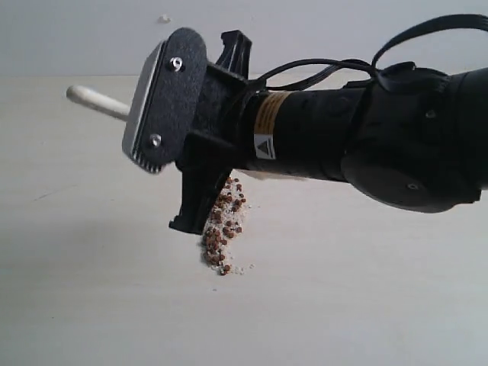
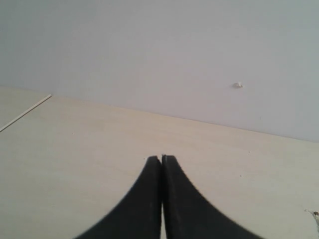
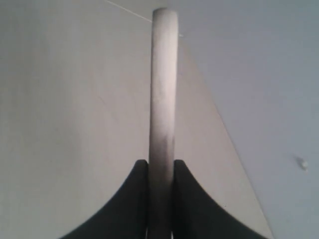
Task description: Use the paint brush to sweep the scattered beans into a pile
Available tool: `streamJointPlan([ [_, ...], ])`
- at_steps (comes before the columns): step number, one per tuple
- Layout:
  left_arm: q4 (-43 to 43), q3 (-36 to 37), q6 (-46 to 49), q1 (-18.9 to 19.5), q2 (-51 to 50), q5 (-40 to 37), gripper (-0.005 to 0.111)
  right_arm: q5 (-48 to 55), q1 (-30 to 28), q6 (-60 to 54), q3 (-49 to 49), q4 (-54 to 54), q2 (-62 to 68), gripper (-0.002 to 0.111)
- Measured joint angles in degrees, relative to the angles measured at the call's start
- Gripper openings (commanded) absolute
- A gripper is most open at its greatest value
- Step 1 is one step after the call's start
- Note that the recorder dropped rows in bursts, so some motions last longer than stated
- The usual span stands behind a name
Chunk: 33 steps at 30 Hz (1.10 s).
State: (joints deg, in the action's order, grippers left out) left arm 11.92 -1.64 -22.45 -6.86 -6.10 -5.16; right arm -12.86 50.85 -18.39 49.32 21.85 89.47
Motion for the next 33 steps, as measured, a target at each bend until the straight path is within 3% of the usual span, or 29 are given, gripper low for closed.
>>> streamJointPlan([
  [5, 0.0, 0.0, 0.0, 0.0, 0.0, 0.0, 0.0, -2.37, 0.0, 21.68, 0.0, 28.46, 0.0, 0.0],
  [9, 0.0, 0.0, 0.0, 0.0, 0.0, 0.0, 0.0, -9.98, -3.33, 30.37, 0.53, 43.61, 0.0, 0.0],
  [11, 0.0, 0.0, 0.0, 0.0, 0.0, 0.0, 0.0, -14.8, -6.33, 32.6, 0.87, 44.18, 0.0, 0.0],
  [13, 0.0, 0.0, 0.0, 0.0, 0.0, 0.0, 0.0, -30.8, -14.33, 38.69, 1.09, 44.54, 0.0, 0.0],
  [18, 0.0, 0.0, 0.0, 0.0, 0.0, 0.0, 0.0, -52.69, -23.15, 52.98, 1.22, 44.91, 1.25, 0.0],
  [23, 0.0, 0.0, 0.0, 0.0, 0.0, 0.0, 0.0, -55.99, -23.86, 65.73, 0.23, 51.98, 7.41, 0.0],
  [33, 0.0, 0.0, 0.0, 0.0, 0.0, 0.0, 0.0, -56.29, -23.04, 57.97, -5.43, 50.19, 19.74, 0.0],
])
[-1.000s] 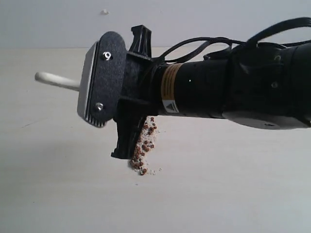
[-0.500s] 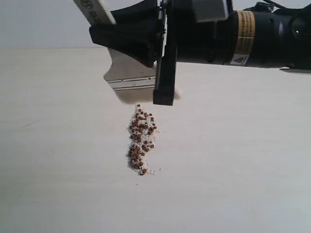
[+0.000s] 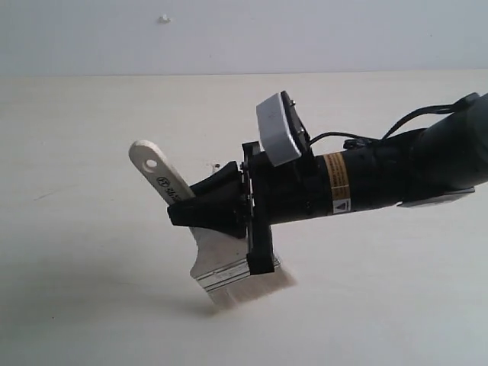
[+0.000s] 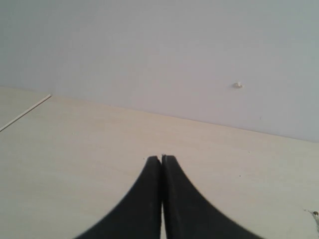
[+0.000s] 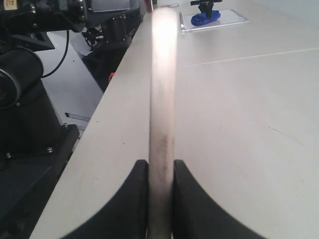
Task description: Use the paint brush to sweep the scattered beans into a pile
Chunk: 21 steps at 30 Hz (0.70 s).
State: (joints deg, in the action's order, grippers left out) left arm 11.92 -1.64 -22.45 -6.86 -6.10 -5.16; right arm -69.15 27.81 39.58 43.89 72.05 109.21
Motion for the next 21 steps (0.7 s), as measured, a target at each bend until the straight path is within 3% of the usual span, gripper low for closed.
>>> streamJointPlan([
  [7, 0.0, 0.0, 0.0, 0.0, 0.0, 0.0, 0.0, 0.0, 4.23, -5.39, 0.0, -5.01, 4.59, 0.0],
  [21, 0.0, 0.0, 0.0, 0.0, 0.0, 0.0, 0.0, -0.54, 4.43, -10.91, 0.0, -20.14, 9.71, 0.0],
])
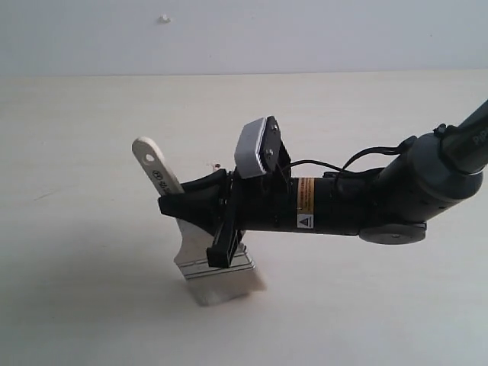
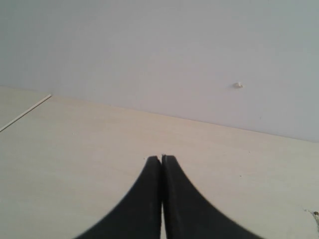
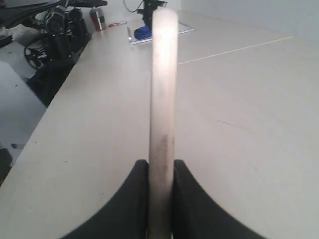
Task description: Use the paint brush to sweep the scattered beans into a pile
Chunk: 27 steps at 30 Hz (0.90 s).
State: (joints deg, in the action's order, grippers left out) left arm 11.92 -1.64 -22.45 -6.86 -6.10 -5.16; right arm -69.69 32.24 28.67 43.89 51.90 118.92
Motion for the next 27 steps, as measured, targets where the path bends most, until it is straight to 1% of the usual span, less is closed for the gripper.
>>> streamJointPlan([
  [7, 0.0, 0.0, 0.0, 0.0, 0.0, 0.0, 0.0, 0.0, 0.0, -1.77, 0.0, -8.56, 0.03, 0.0],
  [13, 0.0, 0.0, 0.0, 0.0, 0.0, 0.0, 0.0, 0.0, 0.0, -4.34, 0.0, -9.5, 0.03, 0.0],
  [18, 0.0, 0.0, 0.0, 0.0, 0.0, 0.0, 0.0, 0.0, 0.0, -4.08, 0.0, -9.54, 0.03, 0.0],
  [22, 0.0, 0.0, 0.0, 0.0, 0.0, 0.0, 0.0, 0.0, 0.0, 3.09, 0.0, -9.42, 0.03, 0.0],
  [23, 0.0, 0.0, 0.0, 0.0, 0.0, 0.0, 0.0, 0.0, 0.0, 8.46, 0.0, -9.28, 0.03, 0.0],
  [25, 0.0, 0.0, 0.0, 0.0, 0.0, 0.0, 0.0, 0.12, 0.0, 14.49, 0.0, -9.52, 0.03, 0.0],
  [27, 0.0, 0.0, 0.0, 0.0, 0.0, 0.0, 0.0, 0.12, 0.0, 15.54, 0.0, -9.54, 0.03, 0.0],
])
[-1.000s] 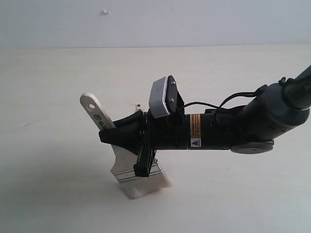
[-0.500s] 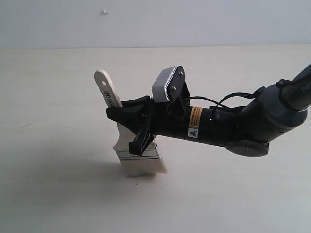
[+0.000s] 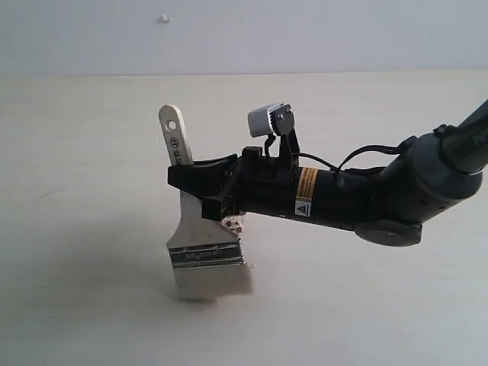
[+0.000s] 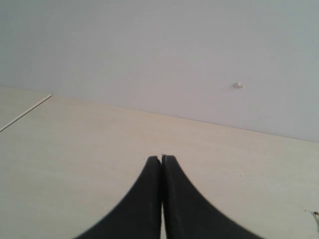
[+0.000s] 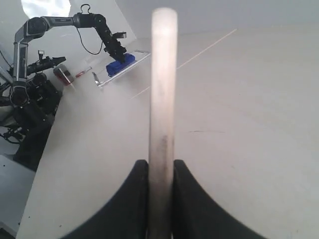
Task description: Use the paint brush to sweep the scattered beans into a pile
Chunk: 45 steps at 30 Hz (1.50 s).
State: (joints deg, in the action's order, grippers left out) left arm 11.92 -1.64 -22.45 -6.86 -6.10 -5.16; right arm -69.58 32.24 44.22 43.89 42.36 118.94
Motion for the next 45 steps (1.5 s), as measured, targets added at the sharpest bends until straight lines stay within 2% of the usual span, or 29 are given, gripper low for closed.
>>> streamJointPlan([
  [5, 0.0, 0.0, 0.0, 0.0, 0.0, 0.0, 0.0, 4.2, 0.0, -10.85, 0.0, -0.23, 0.0, 0.0],
  [14, 0.0, 0.0, 0.0, 0.0, 0.0, 0.0, 0.0, 7.02, 0.0, -16.6, 1.71, -4.5, 0.0, 0.0],
  [21, 0.0, 0.0, 0.0, 0.0, 0.0, 0.0, 0.0, 13.14, 0.0, -16.33, 6.24, -4.5, 0.0, 0.0],
  [35, 0.0, 0.0, 0.0, 0.0, 0.0, 0.0, 0.0, 14.21, 0.0, -15.19, 8.04, -0.52, -2.99, 0.0],
  [45, 0.0, 0.0, 0.0, 0.0, 0.0, 0.0, 0.0, 12.62, 0.18, -5.45, 8.18, 3.51, -7.83, 0.0],
])
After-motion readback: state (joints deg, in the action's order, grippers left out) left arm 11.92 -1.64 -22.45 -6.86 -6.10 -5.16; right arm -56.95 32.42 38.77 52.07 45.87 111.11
